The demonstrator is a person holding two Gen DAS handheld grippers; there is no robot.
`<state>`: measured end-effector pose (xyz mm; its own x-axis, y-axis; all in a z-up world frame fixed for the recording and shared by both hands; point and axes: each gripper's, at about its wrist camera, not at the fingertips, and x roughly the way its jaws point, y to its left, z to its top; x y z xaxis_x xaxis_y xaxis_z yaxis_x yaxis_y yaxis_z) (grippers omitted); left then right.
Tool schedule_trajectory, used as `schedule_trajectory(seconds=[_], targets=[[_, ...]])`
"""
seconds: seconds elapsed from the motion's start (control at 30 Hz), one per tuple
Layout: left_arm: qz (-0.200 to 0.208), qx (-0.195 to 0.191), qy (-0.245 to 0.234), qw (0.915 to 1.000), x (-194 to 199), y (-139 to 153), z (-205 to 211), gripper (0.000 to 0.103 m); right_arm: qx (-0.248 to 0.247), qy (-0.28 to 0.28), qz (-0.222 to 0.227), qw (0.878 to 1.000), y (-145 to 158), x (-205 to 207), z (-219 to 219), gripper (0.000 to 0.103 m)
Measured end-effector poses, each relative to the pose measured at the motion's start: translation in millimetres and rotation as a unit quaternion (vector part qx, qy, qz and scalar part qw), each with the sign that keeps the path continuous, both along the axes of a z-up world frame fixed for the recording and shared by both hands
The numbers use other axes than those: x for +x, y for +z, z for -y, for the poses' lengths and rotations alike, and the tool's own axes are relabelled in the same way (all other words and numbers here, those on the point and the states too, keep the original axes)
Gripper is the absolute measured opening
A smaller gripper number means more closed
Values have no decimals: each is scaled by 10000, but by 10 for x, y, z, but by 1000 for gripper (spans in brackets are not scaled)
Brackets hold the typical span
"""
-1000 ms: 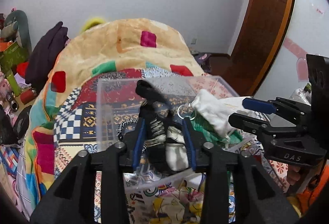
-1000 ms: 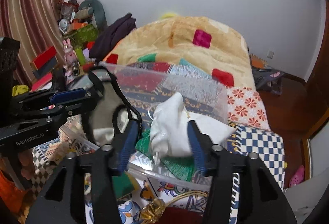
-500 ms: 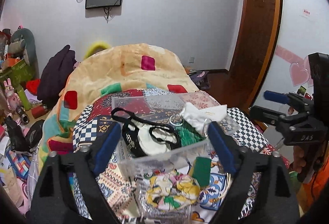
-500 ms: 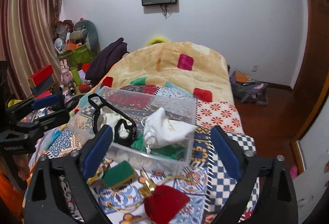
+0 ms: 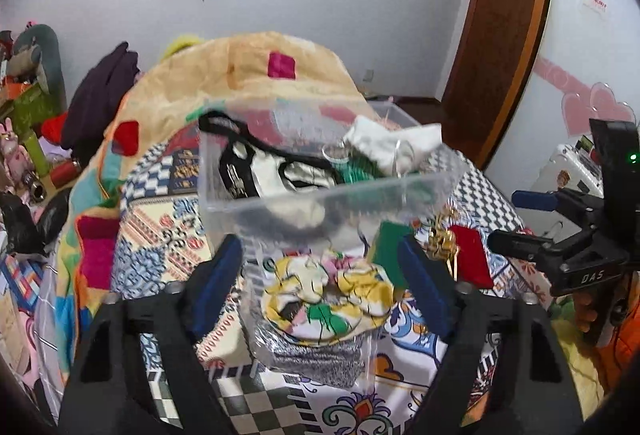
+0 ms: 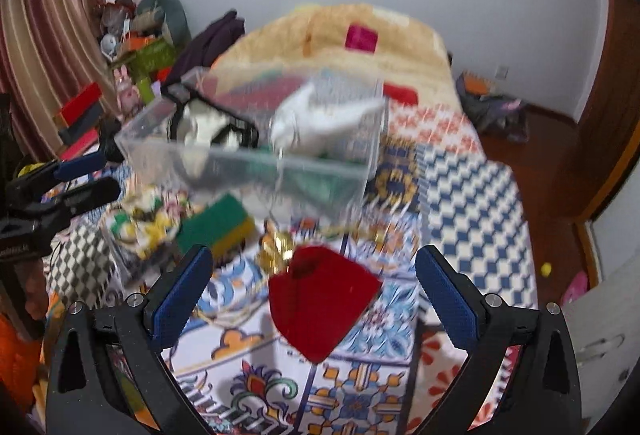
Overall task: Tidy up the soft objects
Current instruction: 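Grasp the red cloth pouch with the right tool while the left tool grasps the yellow patterned cloth, then lift the red pouch and yellow cloth and carry them over the box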
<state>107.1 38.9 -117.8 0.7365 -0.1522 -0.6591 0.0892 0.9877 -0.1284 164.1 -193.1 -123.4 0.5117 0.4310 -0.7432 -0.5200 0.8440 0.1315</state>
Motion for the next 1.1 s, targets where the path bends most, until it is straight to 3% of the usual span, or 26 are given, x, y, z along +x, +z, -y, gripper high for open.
schedule_trajectory(seconds=[0.2,0.33,0.43,0.6,0.67,0.83,1.1], targets=[[-201,41,-27,9998,3,-178,21,61,-126,78,-453,9989,-284,40,-26,92],[-357,99,54,9993,4,-315,-3,56,-182,125,-635,9977,-403,63,-38,80],[-475,22,63,9988,22,-398,-32,46,-185,102,-731,9971,-452,71,-30,73],[-454,-62,28,9989,18,-389,-42,21,-197,26,-706,9973,-479,77,-13,60],[-411,-68,38,9991,4,-367,-46,15,-229,-27,-662,9975,-479,77,-2,47],[-216,-73,64,9997,-64,-244,-77,12,-42,-52,-717,9974,-431,95,100,26],[216,-70,82,9997,-154,67,-138,10,92,6,-296,9995,-131,18,143,22]])
